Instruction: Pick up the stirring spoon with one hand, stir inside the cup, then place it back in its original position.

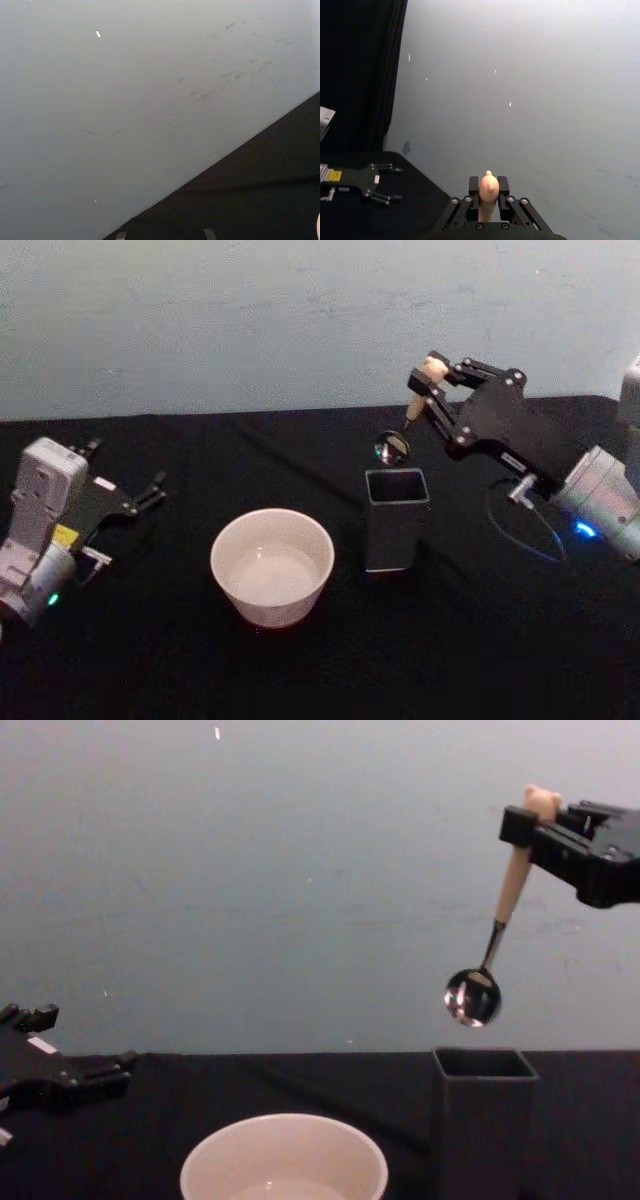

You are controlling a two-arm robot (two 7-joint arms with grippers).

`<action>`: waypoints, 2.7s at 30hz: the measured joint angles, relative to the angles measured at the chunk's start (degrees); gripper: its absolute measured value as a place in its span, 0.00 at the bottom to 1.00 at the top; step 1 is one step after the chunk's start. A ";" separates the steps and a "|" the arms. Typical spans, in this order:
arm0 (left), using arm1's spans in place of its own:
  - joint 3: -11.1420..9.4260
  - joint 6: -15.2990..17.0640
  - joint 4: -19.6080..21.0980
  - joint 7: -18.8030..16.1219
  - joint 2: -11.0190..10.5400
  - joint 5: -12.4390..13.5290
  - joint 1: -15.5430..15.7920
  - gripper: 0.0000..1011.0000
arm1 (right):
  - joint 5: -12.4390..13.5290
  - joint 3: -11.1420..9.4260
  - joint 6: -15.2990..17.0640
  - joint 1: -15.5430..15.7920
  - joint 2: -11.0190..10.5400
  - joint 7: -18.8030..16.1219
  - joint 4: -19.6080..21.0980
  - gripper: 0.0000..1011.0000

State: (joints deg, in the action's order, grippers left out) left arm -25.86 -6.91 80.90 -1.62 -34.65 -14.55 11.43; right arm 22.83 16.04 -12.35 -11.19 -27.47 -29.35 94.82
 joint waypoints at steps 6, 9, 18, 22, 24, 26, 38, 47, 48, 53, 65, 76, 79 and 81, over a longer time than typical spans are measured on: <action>0.00 0.00 0.00 0.00 0.00 0.00 0.00 0.99 | 0.43 -0.63 0.85 1.27 -0.81 0.09 0.67 0.21; 0.00 0.00 0.00 0.00 0.00 0.00 0.00 0.99 | 0.68 -0.74 1.28 1.71 -1.01 0.11 0.96 0.21; 0.00 0.00 0.00 0.00 0.00 0.00 0.00 0.99 | 0.46 0.12 2.78 1.78 -0.93 0.43 -0.03 0.21; 0.00 0.00 0.00 0.00 0.00 0.00 0.00 0.99 | 0.02 0.58 3.11 1.35 -0.48 0.76 -1.07 0.21; 0.00 0.00 0.00 0.00 0.00 0.00 0.00 0.99 | -0.15 0.85 3.35 1.12 -0.21 0.85 -1.66 0.21; 0.00 0.00 0.00 0.00 0.00 0.00 0.00 0.99 | -0.20 1.05 3.61 0.98 -0.03 0.87 -2.03 0.21; 0.00 0.00 0.00 0.00 0.00 0.00 0.00 0.99 | -0.16 2.51 7.15 0.23 1.31 1.97 -4.78 0.21; 0.00 0.00 0.00 0.00 0.00 0.00 0.00 0.99 | -0.22 2.96 9.07 0.08 2.46 3.60 -6.36 0.21; 0.00 0.00 0.00 0.00 0.00 0.00 0.00 0.99 | -0.26 3.00 9.18 0.09 2.53 3.68 -6.46 0.21; 0.00 0.00 0.00 0.00 0.00 0.00 0.00 0.99 | -0.52 3.18 9.72 0.32 2.74 4.03 -6.89 0.21; 0.00 0.00 0.00 0.00 0.00 0.00 0.00 0.99 | -1.63 3.60 10.64 0.94 3.02 4.72 -7.40 0.21; 0.00 0.00 0.00 0.00 0.00 0.00 0.00 0.99 | -2.59 3.78 10.94 1.06 3.18 5.27 -7.64 0.21; 0.00 0.00 0.00 0.00 0.00 0.00 0.00 0.99 | -2.56 3.78 10.93 1.06 3.17 5.24 -7.64 0.21; 0.00 0.00 0.00 0.00 0.00 0.00 0.00 0.99 | -2.52 3.77 10.92 1.06 3.17 5.23 -7.65 0.21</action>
State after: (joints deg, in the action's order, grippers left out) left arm -25.86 -6.91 80.90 -1.62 -34.65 -14.55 11.43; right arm 20.31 19.82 -1.43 -10.13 -24.30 -24.12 87.18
